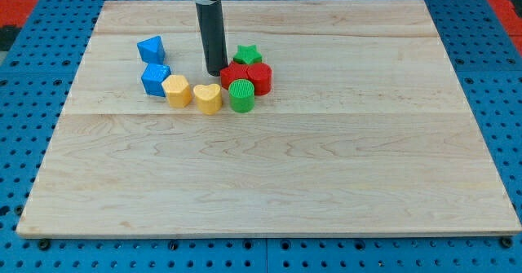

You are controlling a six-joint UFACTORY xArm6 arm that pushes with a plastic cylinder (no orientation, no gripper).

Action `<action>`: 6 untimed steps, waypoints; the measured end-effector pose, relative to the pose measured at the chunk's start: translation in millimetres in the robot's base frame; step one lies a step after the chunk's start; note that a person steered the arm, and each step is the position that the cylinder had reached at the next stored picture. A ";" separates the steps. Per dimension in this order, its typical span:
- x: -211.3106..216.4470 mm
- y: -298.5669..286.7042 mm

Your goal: Slide the yellow hexagon towards bottom left

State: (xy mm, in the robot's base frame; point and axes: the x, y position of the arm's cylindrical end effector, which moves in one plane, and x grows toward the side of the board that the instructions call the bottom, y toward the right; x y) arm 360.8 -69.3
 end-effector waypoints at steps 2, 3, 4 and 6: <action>3.6 0.0; 3.8 -6.0; 36.0 -46.1; 75.4 -75.9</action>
